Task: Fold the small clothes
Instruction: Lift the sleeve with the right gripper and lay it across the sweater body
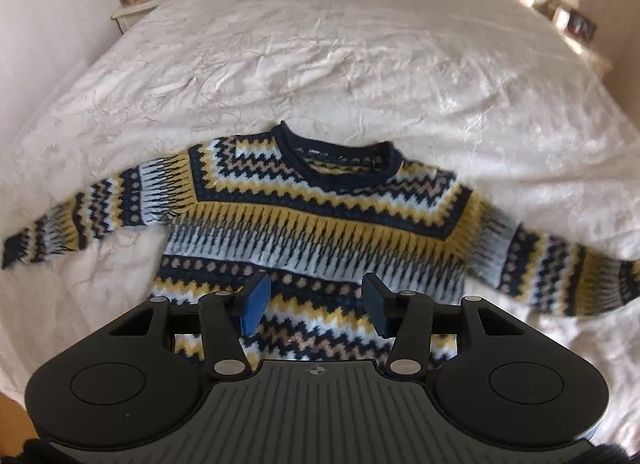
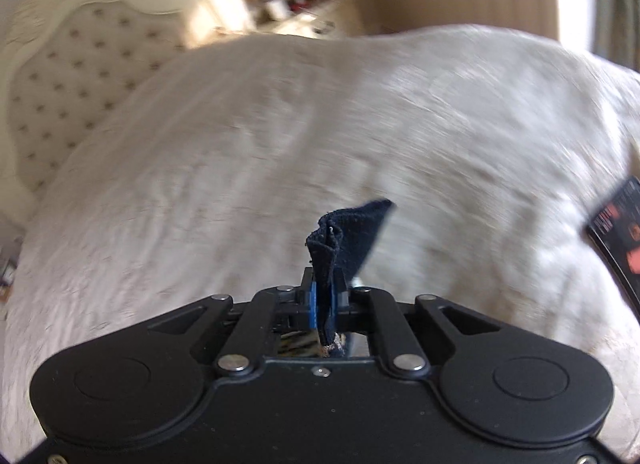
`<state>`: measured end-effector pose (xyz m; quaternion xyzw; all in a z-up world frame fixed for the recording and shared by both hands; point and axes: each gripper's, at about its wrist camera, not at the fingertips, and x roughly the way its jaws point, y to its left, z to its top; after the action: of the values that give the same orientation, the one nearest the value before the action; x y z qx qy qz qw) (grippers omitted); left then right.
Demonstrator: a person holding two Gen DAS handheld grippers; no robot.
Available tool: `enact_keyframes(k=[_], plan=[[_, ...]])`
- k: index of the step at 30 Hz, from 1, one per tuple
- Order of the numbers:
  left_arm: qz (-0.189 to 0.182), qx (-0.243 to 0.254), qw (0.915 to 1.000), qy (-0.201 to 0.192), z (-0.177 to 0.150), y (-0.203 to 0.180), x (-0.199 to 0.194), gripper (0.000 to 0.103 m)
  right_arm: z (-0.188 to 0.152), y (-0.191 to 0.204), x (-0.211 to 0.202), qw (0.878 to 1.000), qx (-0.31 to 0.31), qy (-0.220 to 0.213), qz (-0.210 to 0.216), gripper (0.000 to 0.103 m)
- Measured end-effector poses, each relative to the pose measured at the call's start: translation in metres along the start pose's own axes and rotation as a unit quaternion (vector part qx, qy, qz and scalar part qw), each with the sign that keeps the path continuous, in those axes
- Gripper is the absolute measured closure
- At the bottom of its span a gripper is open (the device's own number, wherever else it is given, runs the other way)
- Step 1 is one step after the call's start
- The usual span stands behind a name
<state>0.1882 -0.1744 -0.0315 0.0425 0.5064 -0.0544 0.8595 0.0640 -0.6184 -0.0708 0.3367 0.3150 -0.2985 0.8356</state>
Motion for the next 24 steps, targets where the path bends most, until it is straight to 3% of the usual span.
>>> enact_keyframes(k=[6, 8, 12, 15, 17, 24], plan=[[-0.015, -0.023, 0.999, -0.036, 0.01, 0.027, -0.007, 0.054, -0.006, 0.057, -0.024, 0.998, -0.039, -0.008, 0.042, 0.09], [-0.034, -0.02, 0.9982, -0.045, 0.013, 0.038, -0.008, 0.054, -0.011, 0.078, -0.031, 0.997, -0.051, -0.01, 0.052, 0.09], [-0.063, 0.0, 0.9974, -0.036, 0.016, 0.062, -0.001, 0.054, -0.024, 0.128, -0.045, 0.994, -0.074, -0.016, 0.075, 0.09], [-0.06, 0.005, 0.9978, -0.028, 0.013, 0.085, 0.002, 0.054, -0.037, 0.171, -0.053, 0.992, -0.088, -0.017, 0.093, 0.09], [-0.055, 0.0, 0.9981, -0.029, 0.012, 0.104, 0.002, 0.054, -0.046, 0.202, -0.054, 0.989, -0.098, -0.011, 0.111, 0.09], [-0.092, -0.027, 0.9954, -0.013, 0.013, 0.171, 0.013, 0.054, -0.097, 0.314, -0.038, 0.974, -0.142, 0.018, 0.176, 0.09]])
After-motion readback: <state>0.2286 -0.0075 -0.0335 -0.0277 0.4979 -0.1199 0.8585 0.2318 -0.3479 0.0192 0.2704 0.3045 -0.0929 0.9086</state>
